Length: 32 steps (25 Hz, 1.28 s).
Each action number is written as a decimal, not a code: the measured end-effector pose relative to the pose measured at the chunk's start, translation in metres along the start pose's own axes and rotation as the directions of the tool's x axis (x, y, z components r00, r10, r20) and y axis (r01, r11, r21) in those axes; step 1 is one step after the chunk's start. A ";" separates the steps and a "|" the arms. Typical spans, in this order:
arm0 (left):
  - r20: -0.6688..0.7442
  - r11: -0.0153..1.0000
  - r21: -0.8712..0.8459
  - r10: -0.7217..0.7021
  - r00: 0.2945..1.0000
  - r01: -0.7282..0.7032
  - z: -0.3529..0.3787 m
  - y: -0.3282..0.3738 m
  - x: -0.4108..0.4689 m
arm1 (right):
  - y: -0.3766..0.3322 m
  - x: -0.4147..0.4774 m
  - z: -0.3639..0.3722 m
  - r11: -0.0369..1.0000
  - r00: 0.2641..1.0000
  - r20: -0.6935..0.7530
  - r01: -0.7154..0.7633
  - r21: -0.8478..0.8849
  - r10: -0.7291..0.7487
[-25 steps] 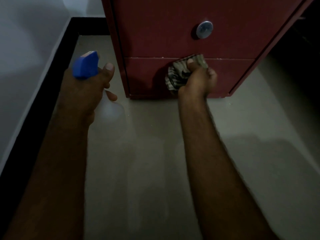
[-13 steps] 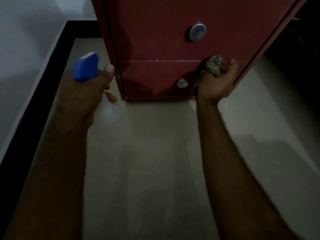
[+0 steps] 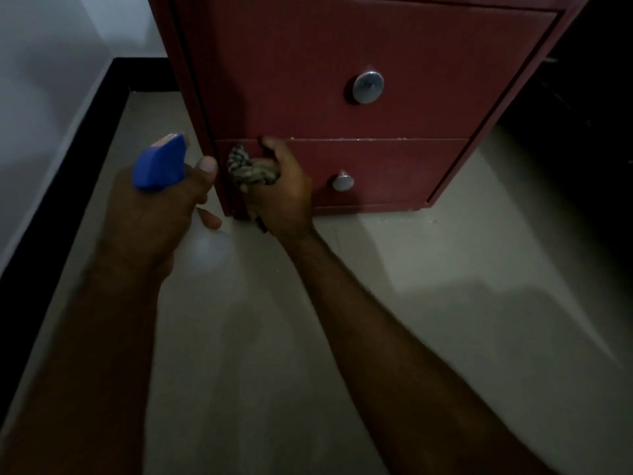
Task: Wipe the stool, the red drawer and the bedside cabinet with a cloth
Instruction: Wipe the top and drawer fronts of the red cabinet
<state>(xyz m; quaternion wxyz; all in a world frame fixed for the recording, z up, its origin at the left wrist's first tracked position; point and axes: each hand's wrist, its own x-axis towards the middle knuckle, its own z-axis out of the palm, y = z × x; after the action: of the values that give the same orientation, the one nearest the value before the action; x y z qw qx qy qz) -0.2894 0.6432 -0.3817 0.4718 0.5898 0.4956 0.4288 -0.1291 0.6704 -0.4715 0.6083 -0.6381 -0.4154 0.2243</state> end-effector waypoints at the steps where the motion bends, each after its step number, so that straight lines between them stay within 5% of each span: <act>1: 0.004 1.000 -0.008 0.010 1.000 -0.010 -0.001 -0.001 0.001 | -0.004 -0.002 -0.002 0.986 0.993 0.068 -0.108 0.125 0.100; 3: 0.000 0.999 -0.039 0.022 1.000 -0.022 -0.002 -0.002 0.003 | -0.015 -0.005 -0.008 0.924 0.965 0.131 -0.254 0.286 0.225; 12: 0.025 0.997 -0.071 0.032 0.999 -0.030 0.013 0.005 0.007 | -0.028 -0.006 -0.050 0.620 0.888 0.122 -0.401 0.674 0.443; 22: -0.029 0.991 -0.095 0.092 0.995 -0.095 0.030 0.054 0.007 | -0.080 -0.003 -0.082 0.639 0.889 0.118 -0.404 0.654 0.442; 32: -0.073 0.999 -0.037 0.010 0.997 -0.013 0.004 0.255 0.024 | -0.265 0.039 -0.137 0.666 0.841 0.109 -0.492 0.561 0.529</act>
<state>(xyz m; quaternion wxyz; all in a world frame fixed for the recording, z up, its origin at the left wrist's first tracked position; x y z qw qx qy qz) -0.2362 0.6497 -0.1309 0.4621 0.5678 0.5007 0.4620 -0.0668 0.5983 -0.1856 0.6951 -0.5242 -0.1146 0.4785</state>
